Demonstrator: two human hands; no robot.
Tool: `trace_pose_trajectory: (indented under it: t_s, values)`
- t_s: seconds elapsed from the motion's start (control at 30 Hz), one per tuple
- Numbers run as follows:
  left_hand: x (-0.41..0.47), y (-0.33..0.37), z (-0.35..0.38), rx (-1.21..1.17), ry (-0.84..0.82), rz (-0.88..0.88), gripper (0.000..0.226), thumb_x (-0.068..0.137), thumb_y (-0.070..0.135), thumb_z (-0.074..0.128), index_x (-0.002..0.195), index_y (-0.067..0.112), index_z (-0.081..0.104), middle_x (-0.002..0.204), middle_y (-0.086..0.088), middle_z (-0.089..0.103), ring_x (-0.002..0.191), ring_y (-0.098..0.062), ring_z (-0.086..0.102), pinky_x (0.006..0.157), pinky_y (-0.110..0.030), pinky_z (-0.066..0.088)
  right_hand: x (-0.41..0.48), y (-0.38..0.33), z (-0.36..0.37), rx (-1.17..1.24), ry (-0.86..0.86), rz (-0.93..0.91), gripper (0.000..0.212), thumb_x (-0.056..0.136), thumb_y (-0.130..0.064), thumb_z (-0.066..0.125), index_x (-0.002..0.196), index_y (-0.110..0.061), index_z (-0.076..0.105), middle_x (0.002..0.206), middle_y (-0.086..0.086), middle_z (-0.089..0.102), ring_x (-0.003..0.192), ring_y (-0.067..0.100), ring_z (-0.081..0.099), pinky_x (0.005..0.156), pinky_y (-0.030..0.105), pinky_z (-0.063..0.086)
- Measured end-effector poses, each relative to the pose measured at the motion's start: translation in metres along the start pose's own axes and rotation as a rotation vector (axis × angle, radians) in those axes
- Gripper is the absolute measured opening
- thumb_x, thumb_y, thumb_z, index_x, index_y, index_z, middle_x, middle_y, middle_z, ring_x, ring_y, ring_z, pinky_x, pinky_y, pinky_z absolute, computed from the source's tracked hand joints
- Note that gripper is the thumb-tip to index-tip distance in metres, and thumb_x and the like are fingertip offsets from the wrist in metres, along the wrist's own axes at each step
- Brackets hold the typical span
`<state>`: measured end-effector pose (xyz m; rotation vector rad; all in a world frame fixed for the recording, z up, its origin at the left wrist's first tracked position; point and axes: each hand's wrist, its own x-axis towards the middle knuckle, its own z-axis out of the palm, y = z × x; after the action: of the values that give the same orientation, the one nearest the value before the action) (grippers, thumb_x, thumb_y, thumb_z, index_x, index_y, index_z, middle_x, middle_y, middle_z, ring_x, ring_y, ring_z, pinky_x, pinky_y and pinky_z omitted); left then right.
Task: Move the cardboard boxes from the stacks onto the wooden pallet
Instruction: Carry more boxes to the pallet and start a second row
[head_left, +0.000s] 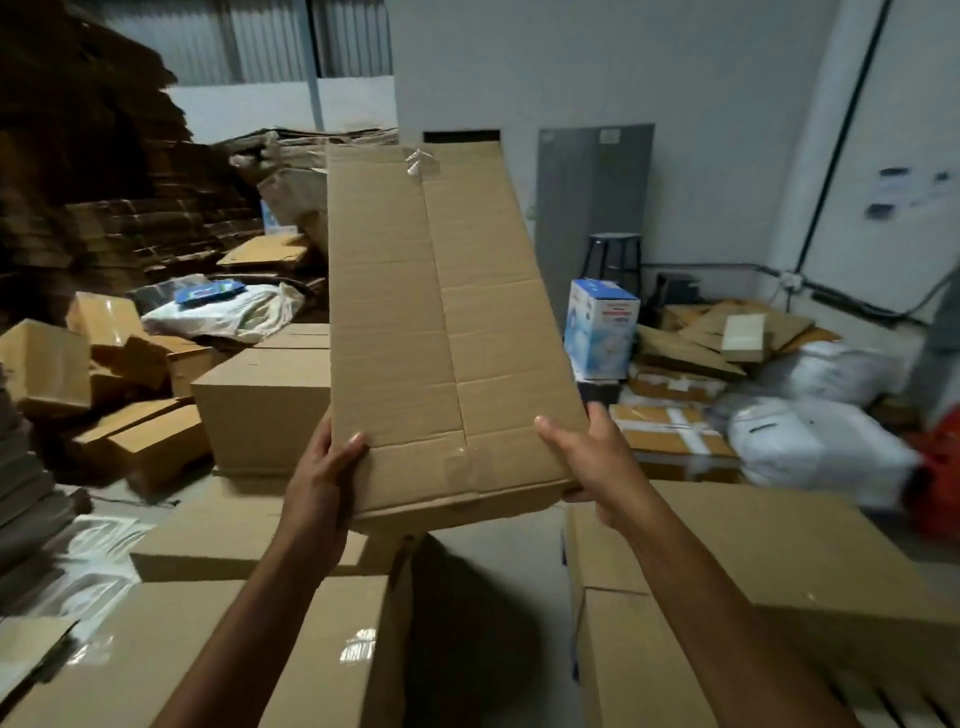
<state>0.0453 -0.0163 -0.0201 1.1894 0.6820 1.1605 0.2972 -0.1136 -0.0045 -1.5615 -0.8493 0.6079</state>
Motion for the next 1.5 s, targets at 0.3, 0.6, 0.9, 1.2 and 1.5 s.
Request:
trace_pose_trajectory:
  t_s: [0.3,0.6,0.9,1.2,1.5]
  values:
    - [-0.166,-0.035,0.132,0.077,-0.307,-0.052,0.045,0.101,0.020,0.051,0.145,0.030,0.045,0.125,0.002,0.063,0.105,-0.017,0.065,0.076,-0.027,0.055,-0.202,0.052,-0.182,0.028,0.360,0.088,0.056,0.084,-0.042,0.079,0.129,-0.022,0.054,0.118,-0.002,0.068,0.100,0.014,0.067,0.075,0.029,0.055]
    - [-0.256,-0.069,0.253,0.053,-0.529,-0.142,0.040,0.101,0.017,0.049,0.139,0.028,0.050,0.127,-0.002,0.065,0.113,-0.023,0.063,0.087,-0.036,0.053,-0.311,0.080,-0.312,-0.005,0.566,0.179,0.054,0.082,-0.047,0.077,0.125,-0.021,0.057,0.117,0.000,0.068,0.103,0.020,0.066,0.087,0.045,0.058]
    - [-0.284,-0.141,0.359,0.073,-0.571,-0.288,0.029,0.102,0.019,0.048,0.124,0.036,0.056,0.119,0.001,0.070,0.111,-0.023,0.066,0.085,-0.037,0.053,-0.313,0.131,-0.418,-0.083,0.600,0.306,0.056,0.080,-0.055,0.072,0.126,-0.028,0.059,0.115,-0.005,0.068,0.105,0.021,0.064,0.091,0.051,0.057]
    - [-0.298,-0.234,0.450,0.069,-0.536,-0.471,0.025,0.101,0.022,0.050,0.123,0.035,0.055,0.124,-0.003,0.065,0.113,-0.026,0.063,0.095,-0.045,0.051,-0.273,0.206,-0.519,-0.169,0.566,0.501,0.057,0.085,-0.055,0.069,0.131,-0.023,0.055,0.118,0.000,0.065,0.107,0.026,0.061,0.092,0.054,0.056]
    - [-0.296,-0.308,0.513,0.202,-0.357,-0.619,0.035,0.103,0.017,0.046,0.137,0.021,0.051,0.124,-0.006,0.064,0.112,-0.027,0.061,0.089,-0.040,0.051,-0.221,0.282,-0.582,-0.190,0.432,0.647,0.056,0.077,-0.055,0.072,0.118,-0.018,0.064,0.107,0.000,0.072,0.100,0.025,0.067,0.090,0.047,0.057]
